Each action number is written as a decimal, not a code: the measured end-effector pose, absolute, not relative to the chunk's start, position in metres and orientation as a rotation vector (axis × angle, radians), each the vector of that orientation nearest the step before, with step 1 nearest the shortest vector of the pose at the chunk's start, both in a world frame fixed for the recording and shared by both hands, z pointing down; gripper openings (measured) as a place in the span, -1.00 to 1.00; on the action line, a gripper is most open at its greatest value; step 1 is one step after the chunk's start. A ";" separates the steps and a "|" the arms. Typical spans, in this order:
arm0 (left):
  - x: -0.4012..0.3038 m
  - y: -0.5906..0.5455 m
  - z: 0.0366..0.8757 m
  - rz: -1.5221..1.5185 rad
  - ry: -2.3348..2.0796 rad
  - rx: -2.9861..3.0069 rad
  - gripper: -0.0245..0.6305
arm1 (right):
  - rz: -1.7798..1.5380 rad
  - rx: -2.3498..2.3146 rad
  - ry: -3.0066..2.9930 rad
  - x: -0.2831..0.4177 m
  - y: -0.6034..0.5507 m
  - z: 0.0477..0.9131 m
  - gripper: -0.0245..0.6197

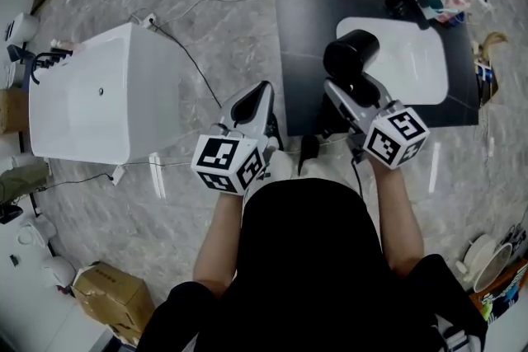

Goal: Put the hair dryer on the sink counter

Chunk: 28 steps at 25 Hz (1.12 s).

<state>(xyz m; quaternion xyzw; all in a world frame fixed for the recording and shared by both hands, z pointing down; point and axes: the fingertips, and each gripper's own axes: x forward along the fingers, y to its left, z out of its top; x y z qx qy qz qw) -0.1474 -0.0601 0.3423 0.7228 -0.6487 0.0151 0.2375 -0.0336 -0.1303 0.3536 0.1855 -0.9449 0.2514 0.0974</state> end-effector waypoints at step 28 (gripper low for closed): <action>-0.196 -0.163 0.415 0.192 -1.282 2.207 -0.93 | 0.757 0.896 -2.454 -0.089 -0.192 0.465 -0.25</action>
